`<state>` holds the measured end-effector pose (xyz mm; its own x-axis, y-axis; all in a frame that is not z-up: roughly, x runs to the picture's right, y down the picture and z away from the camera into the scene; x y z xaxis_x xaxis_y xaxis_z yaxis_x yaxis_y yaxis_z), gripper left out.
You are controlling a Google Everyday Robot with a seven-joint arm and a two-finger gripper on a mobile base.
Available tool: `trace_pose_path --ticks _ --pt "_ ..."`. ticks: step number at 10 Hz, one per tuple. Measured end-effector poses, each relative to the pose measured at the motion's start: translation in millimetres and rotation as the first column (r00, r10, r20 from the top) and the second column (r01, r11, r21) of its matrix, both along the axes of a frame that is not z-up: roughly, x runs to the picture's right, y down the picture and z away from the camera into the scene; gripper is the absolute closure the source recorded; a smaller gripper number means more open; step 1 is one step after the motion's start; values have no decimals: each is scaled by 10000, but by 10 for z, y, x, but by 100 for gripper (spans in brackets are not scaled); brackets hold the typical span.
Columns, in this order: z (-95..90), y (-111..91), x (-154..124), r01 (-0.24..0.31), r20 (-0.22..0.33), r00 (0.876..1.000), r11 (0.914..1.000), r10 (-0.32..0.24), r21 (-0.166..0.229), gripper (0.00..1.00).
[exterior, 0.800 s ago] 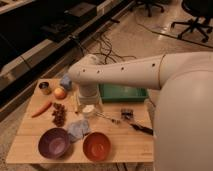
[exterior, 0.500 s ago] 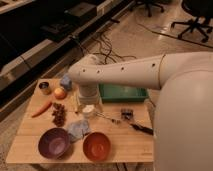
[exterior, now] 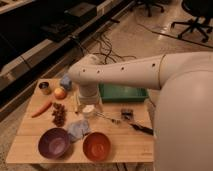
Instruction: Place brush in purple bowl
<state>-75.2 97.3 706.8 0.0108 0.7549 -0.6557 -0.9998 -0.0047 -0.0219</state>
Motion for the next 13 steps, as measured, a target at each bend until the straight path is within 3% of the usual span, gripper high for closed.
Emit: trace_pose_path --ticks 9,12,13 --pt "-17 -25 13 5 -19 10000 10000 -5 39 35" --pt "-129 -220 412 -304 269 9992 9994 299 173 35" --pt "-181 -263 624 -538 876 9949 9975 497 449 35"
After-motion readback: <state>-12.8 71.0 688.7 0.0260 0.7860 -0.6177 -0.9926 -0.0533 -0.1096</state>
